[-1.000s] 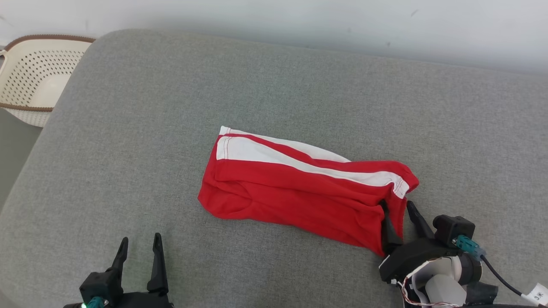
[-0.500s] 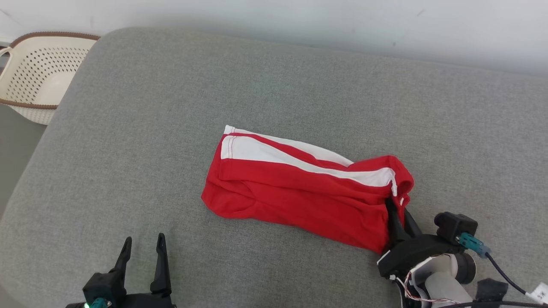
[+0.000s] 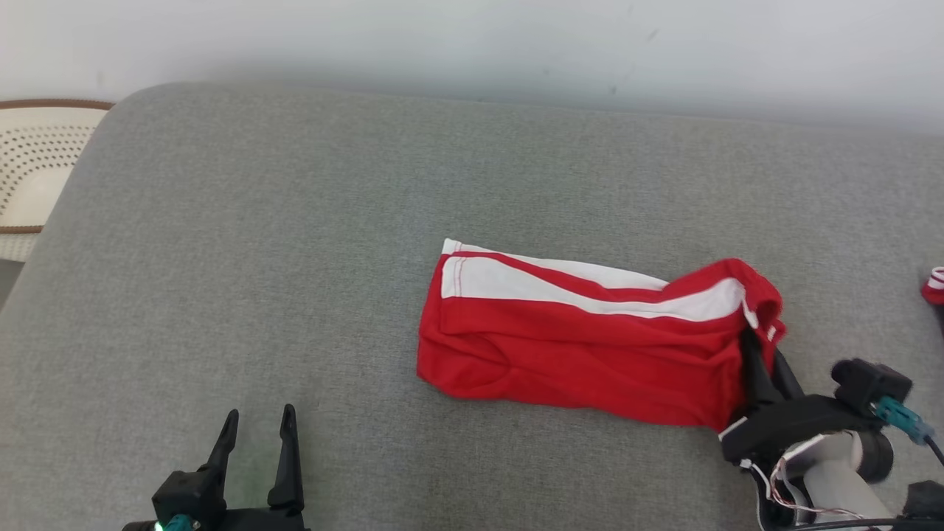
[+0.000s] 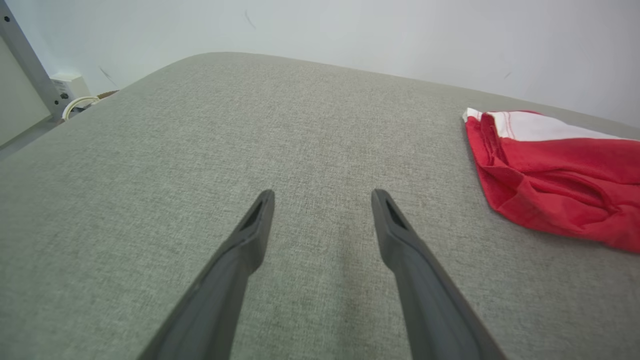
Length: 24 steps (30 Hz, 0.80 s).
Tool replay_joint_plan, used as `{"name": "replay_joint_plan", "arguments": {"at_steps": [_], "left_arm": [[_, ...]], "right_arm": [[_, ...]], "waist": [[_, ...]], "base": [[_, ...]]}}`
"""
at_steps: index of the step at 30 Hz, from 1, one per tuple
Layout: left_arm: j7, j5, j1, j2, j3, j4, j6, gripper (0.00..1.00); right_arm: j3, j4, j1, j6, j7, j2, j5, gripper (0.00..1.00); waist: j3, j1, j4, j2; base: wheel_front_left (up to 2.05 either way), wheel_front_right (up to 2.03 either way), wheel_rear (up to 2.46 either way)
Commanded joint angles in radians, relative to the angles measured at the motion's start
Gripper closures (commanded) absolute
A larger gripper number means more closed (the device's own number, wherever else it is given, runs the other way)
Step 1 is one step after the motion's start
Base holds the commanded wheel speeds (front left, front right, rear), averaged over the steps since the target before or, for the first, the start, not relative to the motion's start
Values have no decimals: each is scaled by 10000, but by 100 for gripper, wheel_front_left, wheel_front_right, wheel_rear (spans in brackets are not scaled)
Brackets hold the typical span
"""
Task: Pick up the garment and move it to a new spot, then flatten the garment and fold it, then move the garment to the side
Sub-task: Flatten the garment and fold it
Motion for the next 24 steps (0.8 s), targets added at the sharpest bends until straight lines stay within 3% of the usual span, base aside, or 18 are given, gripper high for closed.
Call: {"name": "replay_joint_plan", "arguments": {"at_steps": [1, 6, 9, 14, 24], "left_arm": [[-8, -69, 123, 5, -36, 51, 14, 0], [-8, -253, 131, 3, -209, 166, 70, 0], [-8, -332, 111, 3, -392, 227, 102, 0], [-8, -456, 130, 5, -521, 227, 94, 0], [-8, -669, 262, 8, -930, 164, 195, 0]], "right_arm": [[402, -241, -132, -9, 5, -115, 255, 100], [2155, -990, -422, -6, 36, -546, 1141, 100], [3175, -1485, -645, -6, 488, -581, 2250, 100], [4041, -1869, -1023, -6, 1037, -460, 3202, 100], [4992, -1113, -2064, -4, 1083, -191, 3371, 100]], "waist": [[-53, -1, -228, -1], [-108, -1, -388, -1], [-176, -1, -320, -1], [-229, -1, 19, -1], [-162, -1, 1163, -1]], "base": [[0, 0, 0], [0, 0, 0], [0, 0, 0], [0, 0, 0], [0, 0, 0]]}}
